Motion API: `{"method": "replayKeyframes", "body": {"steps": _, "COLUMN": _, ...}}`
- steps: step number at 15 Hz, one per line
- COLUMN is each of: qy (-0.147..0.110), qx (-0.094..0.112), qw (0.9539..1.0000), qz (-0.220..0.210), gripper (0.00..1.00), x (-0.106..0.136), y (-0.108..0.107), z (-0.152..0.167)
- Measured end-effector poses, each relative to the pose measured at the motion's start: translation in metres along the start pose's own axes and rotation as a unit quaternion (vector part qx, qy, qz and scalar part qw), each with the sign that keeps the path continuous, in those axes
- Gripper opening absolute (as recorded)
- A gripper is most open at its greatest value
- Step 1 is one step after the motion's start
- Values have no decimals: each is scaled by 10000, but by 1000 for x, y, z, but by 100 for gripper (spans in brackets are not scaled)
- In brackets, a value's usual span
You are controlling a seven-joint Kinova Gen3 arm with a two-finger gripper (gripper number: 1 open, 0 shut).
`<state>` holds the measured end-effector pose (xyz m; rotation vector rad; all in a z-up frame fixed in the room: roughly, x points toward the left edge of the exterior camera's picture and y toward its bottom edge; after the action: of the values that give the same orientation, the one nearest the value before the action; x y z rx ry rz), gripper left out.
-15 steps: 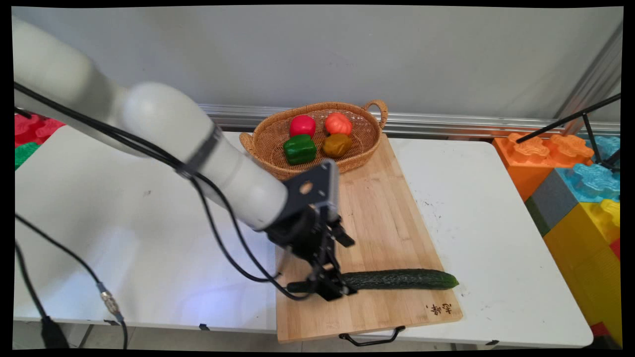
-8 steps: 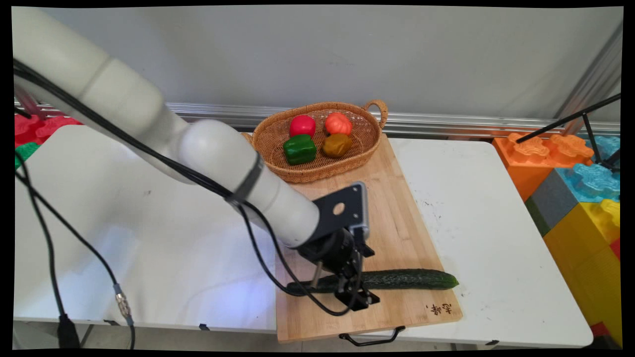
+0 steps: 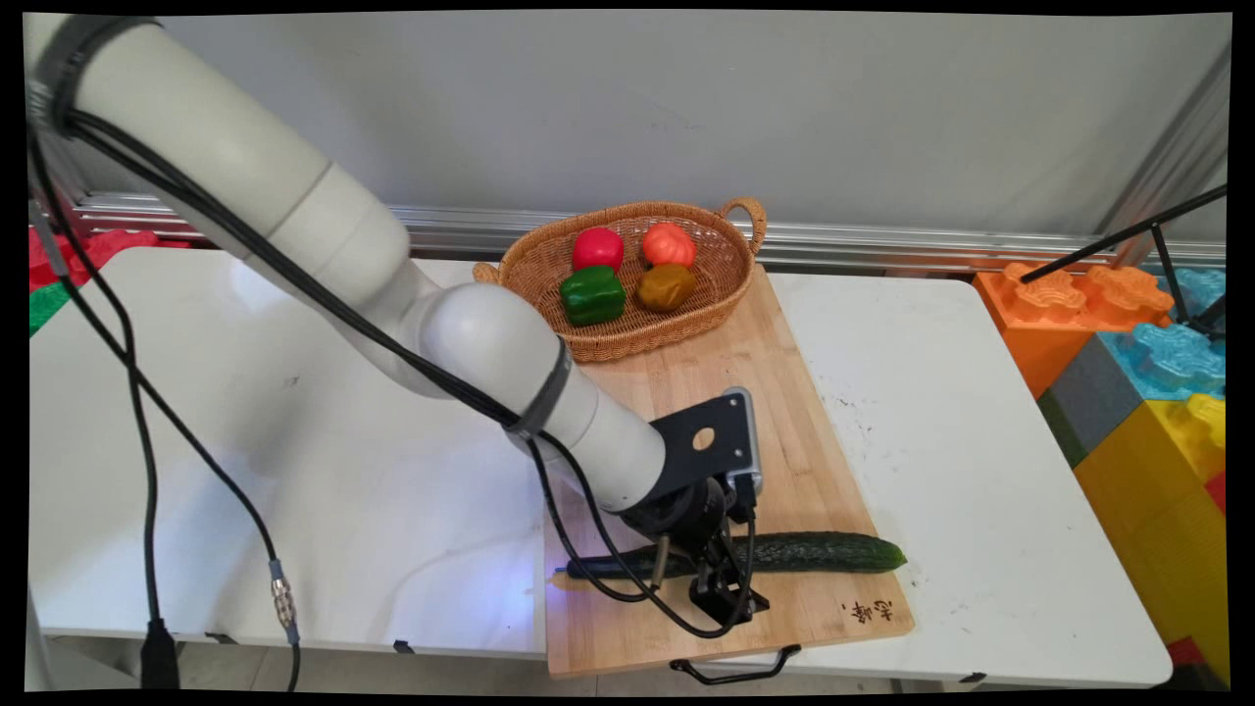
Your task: Pick up the cucumber from the cutting board, then place the picked object in the vegetable basket
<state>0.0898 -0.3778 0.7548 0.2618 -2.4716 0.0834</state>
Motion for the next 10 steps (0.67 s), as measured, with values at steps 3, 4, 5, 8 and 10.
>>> {"method": "replayKeyframes", "body": {"steps": 3, "qy": -30, "qx": 5, "qw": 10000, "qz": -54, "gripper": 100, "x": 0, "y": -1, "z": 8}}
{"method": "replayKeyframes", "body": {"steps": 4, "qy": -42, "qx": 7, "qw": 10000, "qz": -69, "gripper": 100, "x": 0, "y": -1, "z": 10}}
{"method": "replayKeyframes", "body": {"steps": 5, "qy": -52, "qx": 12, "qw": 10000, "qz": -75, "gripper": 0, "x": 0, "y": -1, "z": 12}}
{"method": "replayKeyframes", "body": {"steps": 8, "qy": -75, "qx": 30, "qw": 9999, "qz": -100, "gripper": 0, "x": 0, "y": -2, "z": 15}}
{"method": "replayKeyframes", "body": {"steps": 10, "qy": -74, "qx": 30, "qw": 9999, "qz": -152, "gripper": 0, "x": 2, "y": -2, "z": 14}}
